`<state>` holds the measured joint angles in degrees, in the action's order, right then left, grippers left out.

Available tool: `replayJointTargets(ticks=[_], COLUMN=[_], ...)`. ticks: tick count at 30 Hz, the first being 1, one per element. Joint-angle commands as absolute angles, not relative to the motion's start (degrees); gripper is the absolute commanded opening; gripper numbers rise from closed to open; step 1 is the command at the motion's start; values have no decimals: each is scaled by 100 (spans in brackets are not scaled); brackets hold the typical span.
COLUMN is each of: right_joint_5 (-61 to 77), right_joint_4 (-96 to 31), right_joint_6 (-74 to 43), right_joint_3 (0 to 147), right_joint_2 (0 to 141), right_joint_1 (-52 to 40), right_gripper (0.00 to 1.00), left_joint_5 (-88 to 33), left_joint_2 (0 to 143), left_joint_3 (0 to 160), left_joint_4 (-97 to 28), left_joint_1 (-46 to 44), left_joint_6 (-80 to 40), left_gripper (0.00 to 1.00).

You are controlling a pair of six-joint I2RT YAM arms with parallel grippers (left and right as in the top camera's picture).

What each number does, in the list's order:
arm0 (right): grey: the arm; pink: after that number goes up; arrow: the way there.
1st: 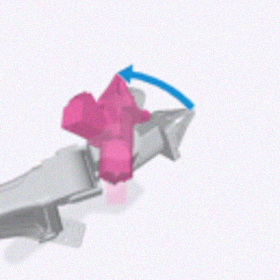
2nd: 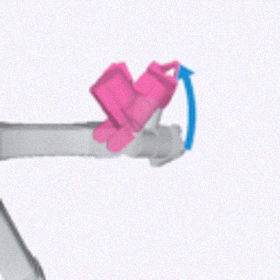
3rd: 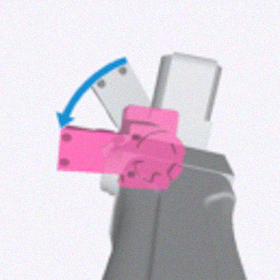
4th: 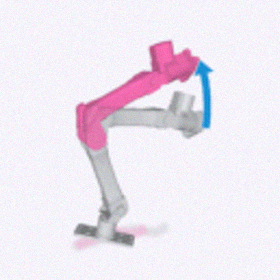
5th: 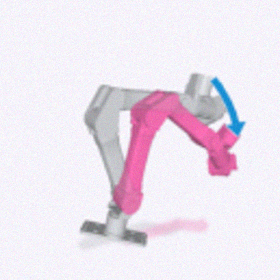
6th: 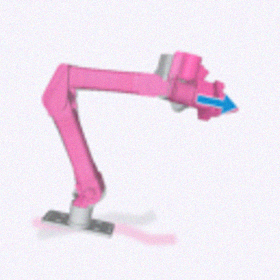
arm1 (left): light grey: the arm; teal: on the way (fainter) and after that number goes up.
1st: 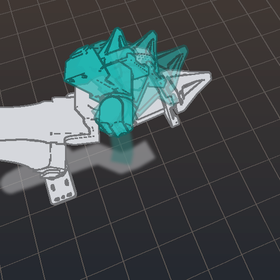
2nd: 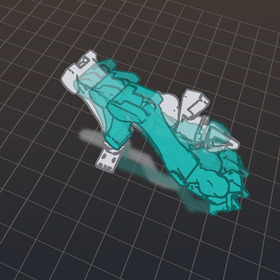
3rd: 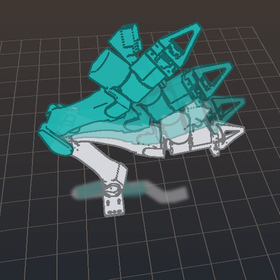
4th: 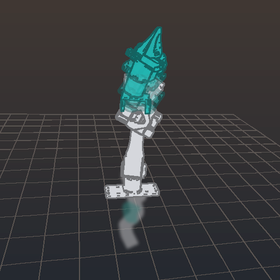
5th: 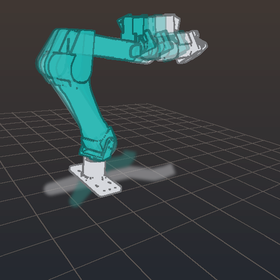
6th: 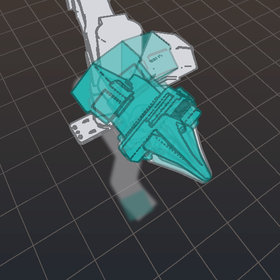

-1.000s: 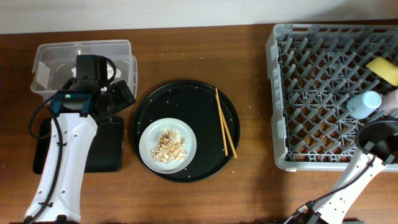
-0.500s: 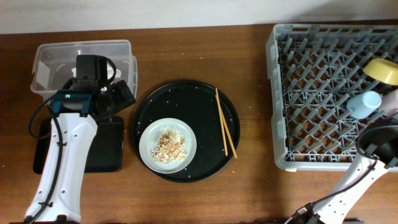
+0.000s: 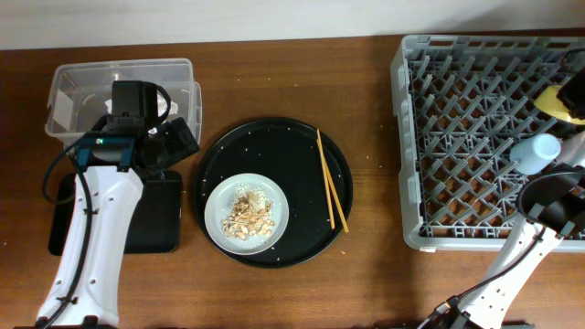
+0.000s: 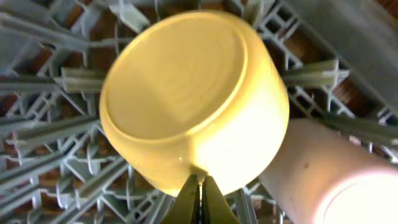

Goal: Sort waste into correct bins and load items into the dishwasher rack
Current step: 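Place the yellow bowl in the rack's far corner with right gripper, then reach right gripper to the wooden chopsticks and grasp them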

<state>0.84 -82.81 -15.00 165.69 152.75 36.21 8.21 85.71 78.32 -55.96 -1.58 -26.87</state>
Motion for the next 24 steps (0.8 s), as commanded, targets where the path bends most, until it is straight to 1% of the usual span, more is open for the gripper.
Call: replayJointTargets(ticks=[1, 2, 4, 6, 7, 8, 10, 11, 12, 13, 14, 15, 16, 18, 19, 20, 22, 23, 24], right_joint_5=[-8, 97, 1586, 2222, 2578, 2963, 3330, 3323, 2904, 2460, 1931, 1686, 1415, 1107, 1111, 1142, 1153, 1153, 1153], right_joint_4=[-8715, -8814, -9041, -9323, -9633, -9734, -9734, -9734, -9734, -9734, -9732, -9730, -9655, -9008, -8495, -7907, -7408, -7148, -6936], right_joint_6=[-1538, -1557, -1579, -1573, -1479, -1079, -985, -705, -622, -624, -624, -622, -622, -622, -626, -659, -799, -797, -799], right_joint_3=[16534, 16534, 16684, 16774, 16781, 16781, 16781, 16781, 16781, 16674, 16265, 15771, 15098, 13552, 12702, 11852, 11246, 10973, 10796], right_joint_2=[15224, 15080, 14444, 14011, 13607, 13200, 12523, 12180, 12121, 12127, 12127, 12130, 12167, 12263, 12263, 12263, 12263, 12263, 12263], right_joint_1=[3612, 3610, 3599, 3570, 3503, 3347, 2751, 1944, 1122, 532, -255, -788, -1380, -2187, -2375, -2443, -2440, -2440, -2440], right_gripper=[4, 4, 4, 4, 4, 4, 4, 7, 15, 34, 52, 66, 72, 94, 87, 70, 60, 50, 48], left_joint_5=[843, 843, 843, 843, 843, 843, 843, 843, 843, 843, 843, 843, 843, 843, 843, 843, 843, 843, 843], left_joint_2=[8538, 8538, 8538, 8538, 8538, 8538, 8538, 8538, 8538, 8538, 8538, 8538, 8538, 8538, 8538, 8538, 8538, 8538, 8538], left_joint_3=[7896, 7896, 7896, 7896, 7896, 7896, 7896, 7896, 7896, 7896, 7896, 7896, 7896, 7896, 7896, 7896, 7896, 7896, 7896], left_joint_4=[-5583, -5583, -5583, -5583, -5583, -5583, -5583, -5583, -5583, -5583, -5583, -5583, -5583, -5583, -5583, -5583, -5583, -5583, -5583], left_joint_1=[-158, -158, -158, -158, -158, -158, -158, -158, -158, -158, -158, -158, -158, -158, -158, -158, -158, -158, -158], left_joint_6=[-2740, -2740, -2740, -2740, -2740, -2740, -2740, -2740, -2740, -2740, -2740, -2740, -2740, -2740, -2740, -2740, -2738, -2740, -2740], left_gripper=[99, 99, 99, 99, 99, 99, 99, 99, 99, 99, 100, 99, 100, 99, 99, 99, 99, 99, 99])
